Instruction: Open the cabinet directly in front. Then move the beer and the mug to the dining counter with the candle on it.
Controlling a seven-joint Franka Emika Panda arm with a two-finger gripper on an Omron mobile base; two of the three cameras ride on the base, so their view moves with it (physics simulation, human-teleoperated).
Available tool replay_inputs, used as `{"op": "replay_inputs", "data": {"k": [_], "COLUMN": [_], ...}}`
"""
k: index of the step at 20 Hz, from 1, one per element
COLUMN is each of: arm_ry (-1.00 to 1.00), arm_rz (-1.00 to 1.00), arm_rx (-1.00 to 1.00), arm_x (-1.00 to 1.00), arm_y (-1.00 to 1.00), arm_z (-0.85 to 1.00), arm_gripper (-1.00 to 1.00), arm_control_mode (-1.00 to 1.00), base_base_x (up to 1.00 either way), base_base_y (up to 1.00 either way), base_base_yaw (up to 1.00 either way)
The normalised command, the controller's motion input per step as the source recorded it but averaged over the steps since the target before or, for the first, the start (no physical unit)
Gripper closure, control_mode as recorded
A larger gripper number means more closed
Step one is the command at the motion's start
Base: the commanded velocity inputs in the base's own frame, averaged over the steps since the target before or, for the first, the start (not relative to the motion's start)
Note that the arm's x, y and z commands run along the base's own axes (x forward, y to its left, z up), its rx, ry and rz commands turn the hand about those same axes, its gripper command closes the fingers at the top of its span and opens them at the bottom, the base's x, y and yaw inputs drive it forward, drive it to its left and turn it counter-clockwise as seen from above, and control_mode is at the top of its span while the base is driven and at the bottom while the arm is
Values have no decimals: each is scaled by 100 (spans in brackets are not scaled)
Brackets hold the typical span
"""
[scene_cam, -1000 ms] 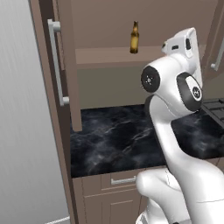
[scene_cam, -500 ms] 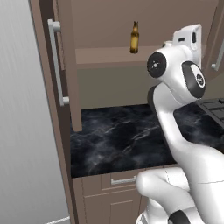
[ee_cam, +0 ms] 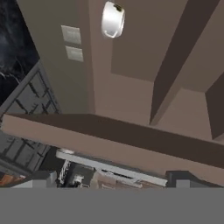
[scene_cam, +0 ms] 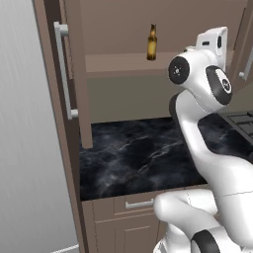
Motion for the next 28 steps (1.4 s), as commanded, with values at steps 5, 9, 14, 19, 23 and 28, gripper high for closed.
{"op": "replay_inputs", "data": {"k": [5,9,14,19,23,28], "arm_ry": [-6,-4,-1,0,0,0], "arm_rz": [0,0,0,-1,-2,-3], "arm_rx": [0,0,0,0,0,0], "arm_x": [35,26,11,6,17,28], "arm_y": [0,0,-27,-42,-38,-20], "arm_z": [-20,-12,0,0,0,-1], "arm_gripper": [-100,-100,-100,-100,-100,-100], "arm_control_mode": [-100,-100,-100,-100,-100,-100], "base_base_x": [0,0,0,0,0,0], "base_base_y": [0,0,0,0,0,0], "base_base_yaw": [0,0,0,0,0,0]}}
